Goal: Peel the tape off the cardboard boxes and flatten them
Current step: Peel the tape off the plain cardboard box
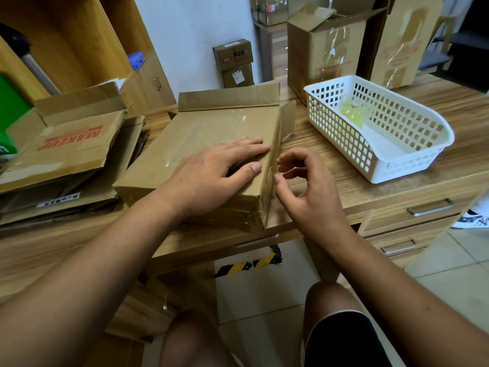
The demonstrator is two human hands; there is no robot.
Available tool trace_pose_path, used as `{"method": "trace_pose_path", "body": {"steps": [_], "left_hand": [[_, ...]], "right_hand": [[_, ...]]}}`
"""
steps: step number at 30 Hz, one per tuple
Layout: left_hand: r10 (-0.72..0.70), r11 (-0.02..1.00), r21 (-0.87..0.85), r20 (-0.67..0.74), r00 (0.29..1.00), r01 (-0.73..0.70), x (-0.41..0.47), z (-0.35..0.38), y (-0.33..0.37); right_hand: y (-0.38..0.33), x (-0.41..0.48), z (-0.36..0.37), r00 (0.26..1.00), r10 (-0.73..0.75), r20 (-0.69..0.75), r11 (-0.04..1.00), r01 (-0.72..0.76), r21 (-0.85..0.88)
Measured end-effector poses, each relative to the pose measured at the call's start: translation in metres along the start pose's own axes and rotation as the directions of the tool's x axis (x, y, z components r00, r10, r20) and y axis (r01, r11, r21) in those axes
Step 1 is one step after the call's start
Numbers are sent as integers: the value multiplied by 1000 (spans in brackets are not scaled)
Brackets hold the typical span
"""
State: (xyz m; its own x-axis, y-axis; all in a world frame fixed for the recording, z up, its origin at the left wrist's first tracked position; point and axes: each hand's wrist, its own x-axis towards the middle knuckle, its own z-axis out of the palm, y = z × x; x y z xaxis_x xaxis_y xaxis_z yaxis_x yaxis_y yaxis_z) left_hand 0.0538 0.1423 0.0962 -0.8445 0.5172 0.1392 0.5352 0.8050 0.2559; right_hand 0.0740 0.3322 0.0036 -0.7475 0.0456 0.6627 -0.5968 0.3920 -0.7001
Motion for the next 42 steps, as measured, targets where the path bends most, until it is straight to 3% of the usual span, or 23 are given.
{"method": "trace_pose_path", "body": {"steps": [12, 21, 26, 42], "left_hand": [[-6, 1000, -9, -4, 1000, 6, -1, 0, 2], [-24, 1000, -3, 13, 1000, 24, 0, -1, 3], [-29, 1000, -2, 19, 999, 29, 0, -1, 4], [-29, 999, -15, 24, 999, 29, 0, -1, 2]], "right_hand": [[-4, 4, 2, 1000, -8, 25, 1000, 8, -23], [-4, -9, -7, 983, 113, 147, 989, -125, 75], [-6, -5, -9, 976, 186, 110, 975, -198, 101], [-15, -10, -7, 982, 181, 60, 980, -175, -90]]}}
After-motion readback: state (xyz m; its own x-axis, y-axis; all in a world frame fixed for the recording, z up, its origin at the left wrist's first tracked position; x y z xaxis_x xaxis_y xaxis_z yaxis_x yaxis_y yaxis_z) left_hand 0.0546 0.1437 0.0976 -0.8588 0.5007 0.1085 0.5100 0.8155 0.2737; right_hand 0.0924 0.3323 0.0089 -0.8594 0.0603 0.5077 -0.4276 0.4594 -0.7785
